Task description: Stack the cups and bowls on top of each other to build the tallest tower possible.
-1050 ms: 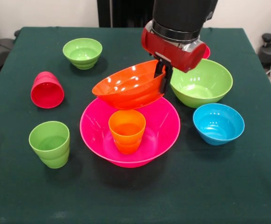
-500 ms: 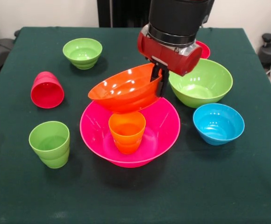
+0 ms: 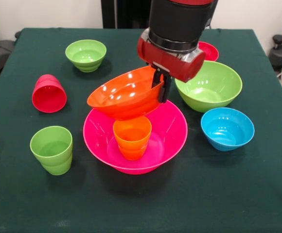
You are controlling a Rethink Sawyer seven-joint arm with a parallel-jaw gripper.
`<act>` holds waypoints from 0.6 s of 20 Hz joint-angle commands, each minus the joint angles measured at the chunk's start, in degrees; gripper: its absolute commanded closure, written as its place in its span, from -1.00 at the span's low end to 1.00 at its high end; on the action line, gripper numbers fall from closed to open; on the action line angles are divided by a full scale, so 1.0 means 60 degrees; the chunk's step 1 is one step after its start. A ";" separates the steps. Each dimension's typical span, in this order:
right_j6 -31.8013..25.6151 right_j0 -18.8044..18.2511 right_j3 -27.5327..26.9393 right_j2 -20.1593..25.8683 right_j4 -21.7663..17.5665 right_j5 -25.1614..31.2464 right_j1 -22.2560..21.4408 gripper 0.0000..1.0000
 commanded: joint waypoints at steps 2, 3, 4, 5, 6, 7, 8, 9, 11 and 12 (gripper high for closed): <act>-0.3273 -0.0223 -0.0709 0.1161 -0.0741 0.1143 0.0525 1.00; -0.3242 -0.0202 -0.0715 0.1143 -0.0746 0.1144 0.0520 1.00; -0.3217 -0.0187 -0.0732 0.1131 -0.0739 0.1170 0.0523 1.00; -0.3200 -0.0166 -0.0718 0.1115 -0.0742 0.1143 0.0510 1.00; -0.3191 -0.0148 -0.0748 0.1100 -0.0728 0.1161 0.0528 1.00; -0.3167 -0.0131 -0.0648 0.1074 -0.0723 0.1077 0.0482 1.00; -0.3147 -0.0114 -0.0658 0.1060 -0.0707 0.1078 0.0500 1.00; -0.3099 -0.0088 -0.0628 0.1035 -0.0702 0.1039 0.0488 1.00; -0.2986 -0.0021 -0.0598 0.0977 -0.0704 0.1015 0.0473 1.00; -0.2935 0.0006 -0.0593 0.0954 -0.0709 0.1004 0.0465 1.00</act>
